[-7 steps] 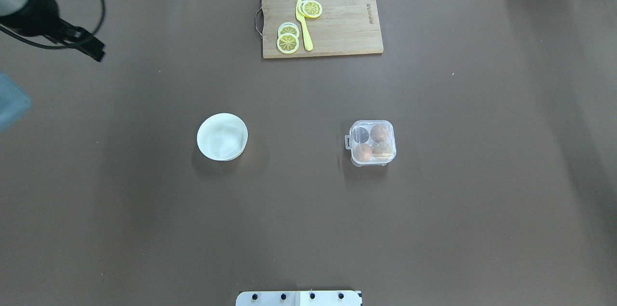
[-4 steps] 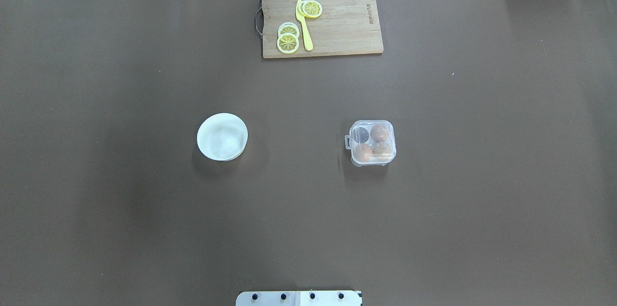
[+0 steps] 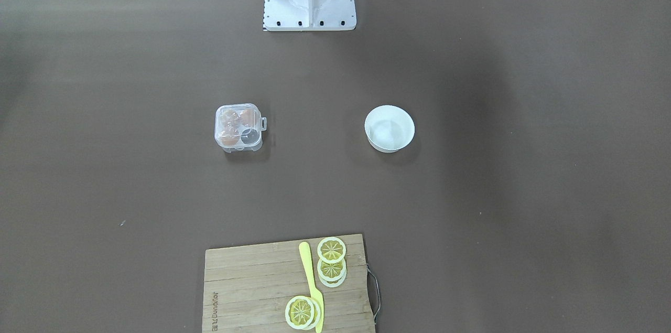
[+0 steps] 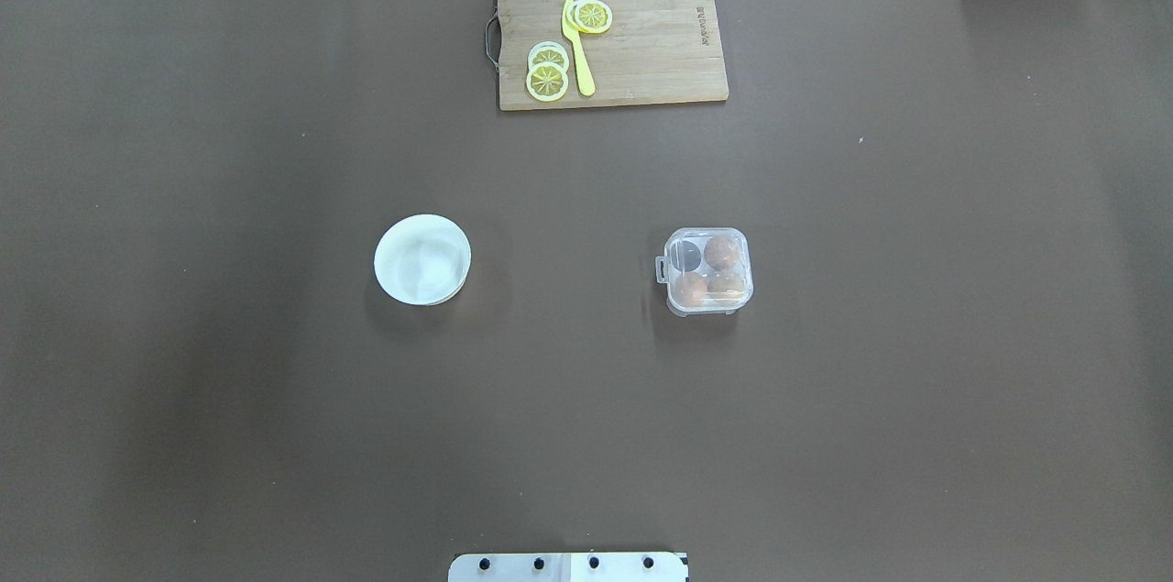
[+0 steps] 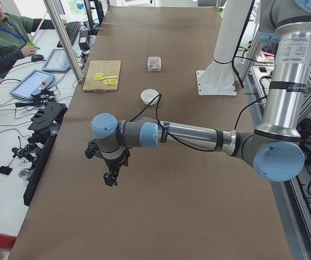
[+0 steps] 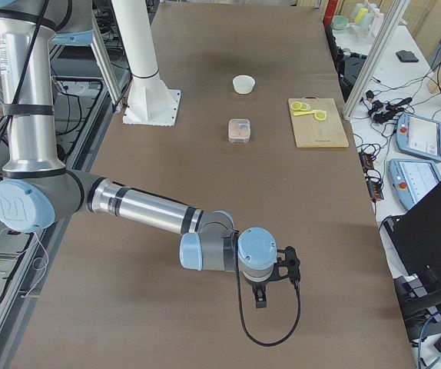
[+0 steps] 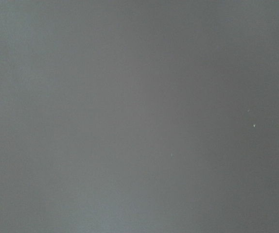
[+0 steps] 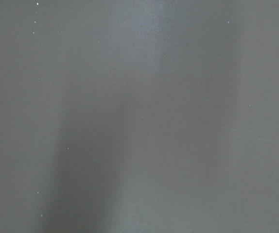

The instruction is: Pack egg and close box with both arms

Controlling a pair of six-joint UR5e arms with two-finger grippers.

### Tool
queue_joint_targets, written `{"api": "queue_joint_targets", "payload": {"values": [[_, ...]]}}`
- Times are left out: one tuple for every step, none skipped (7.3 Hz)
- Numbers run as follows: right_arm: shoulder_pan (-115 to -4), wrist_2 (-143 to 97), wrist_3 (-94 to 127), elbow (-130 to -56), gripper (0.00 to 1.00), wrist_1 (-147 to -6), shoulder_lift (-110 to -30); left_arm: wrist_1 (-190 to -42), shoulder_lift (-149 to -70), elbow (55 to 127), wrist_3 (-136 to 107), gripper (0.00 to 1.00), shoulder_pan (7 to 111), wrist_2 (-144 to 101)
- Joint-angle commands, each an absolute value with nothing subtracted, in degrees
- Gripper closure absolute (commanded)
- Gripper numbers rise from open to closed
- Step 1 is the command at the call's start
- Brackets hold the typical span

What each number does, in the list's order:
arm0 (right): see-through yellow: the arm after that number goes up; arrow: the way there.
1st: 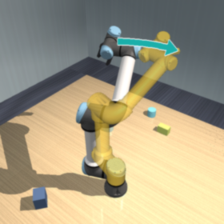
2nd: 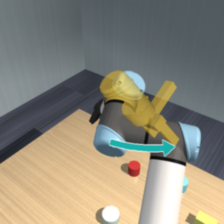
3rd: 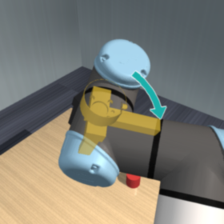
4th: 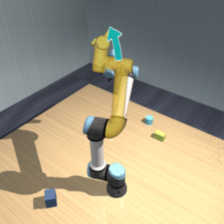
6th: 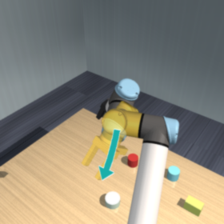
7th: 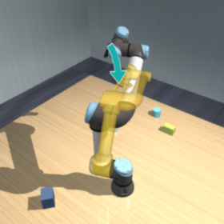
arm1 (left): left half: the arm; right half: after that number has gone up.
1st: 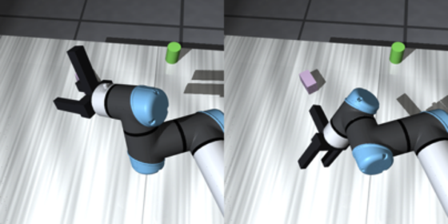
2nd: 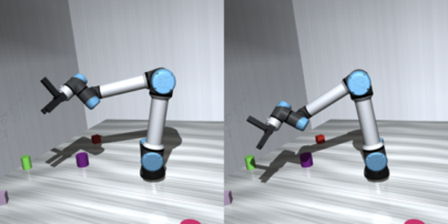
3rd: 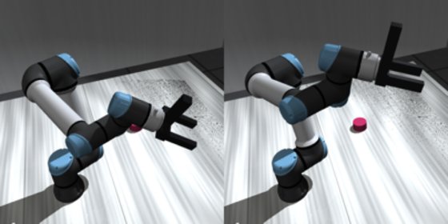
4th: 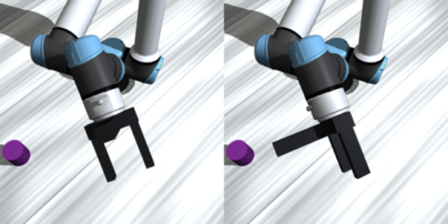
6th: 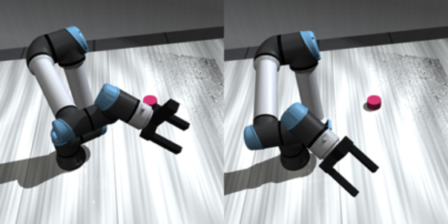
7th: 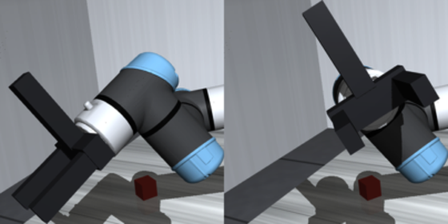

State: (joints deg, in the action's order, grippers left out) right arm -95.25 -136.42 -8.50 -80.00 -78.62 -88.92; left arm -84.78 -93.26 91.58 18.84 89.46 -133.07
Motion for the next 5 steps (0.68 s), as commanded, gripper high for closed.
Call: {"api": "queue_joint_targets", "payload": {"values": [[-94.2, -132.4, -8.4, -84.3, 0.0, -82.9, -91.9, -87.5, -87.0, 95.3, 11.9, 0.02, 90.5, -136.5], [-94.3, -132.2, -7.8, -84.2, 0.0, -82.7, -92.6, -87.3, -87.5, 96.1, 12.0, 0.02, 90.4, -136.1], [-94.6, -132.7, -7.6, -84.5, 0.0, -82.5, -93.1, -86.9, -87.7, 95.1, 11.1, 0.02, 90.2, -136.5], [-94.6, -132.8, -8.0, -84.7, 0.0, -82.4, -93.3, -87.1, -87.2, 95.7, 11.2, 0.02, 90.3, -136.1], [-94.5, -132.7, -8.7, -84.8, 0.0, -80.2, -96.0, -87.2, -86.8, 95.8, 11.4, 0.02, 90.4, -136.1]]}}
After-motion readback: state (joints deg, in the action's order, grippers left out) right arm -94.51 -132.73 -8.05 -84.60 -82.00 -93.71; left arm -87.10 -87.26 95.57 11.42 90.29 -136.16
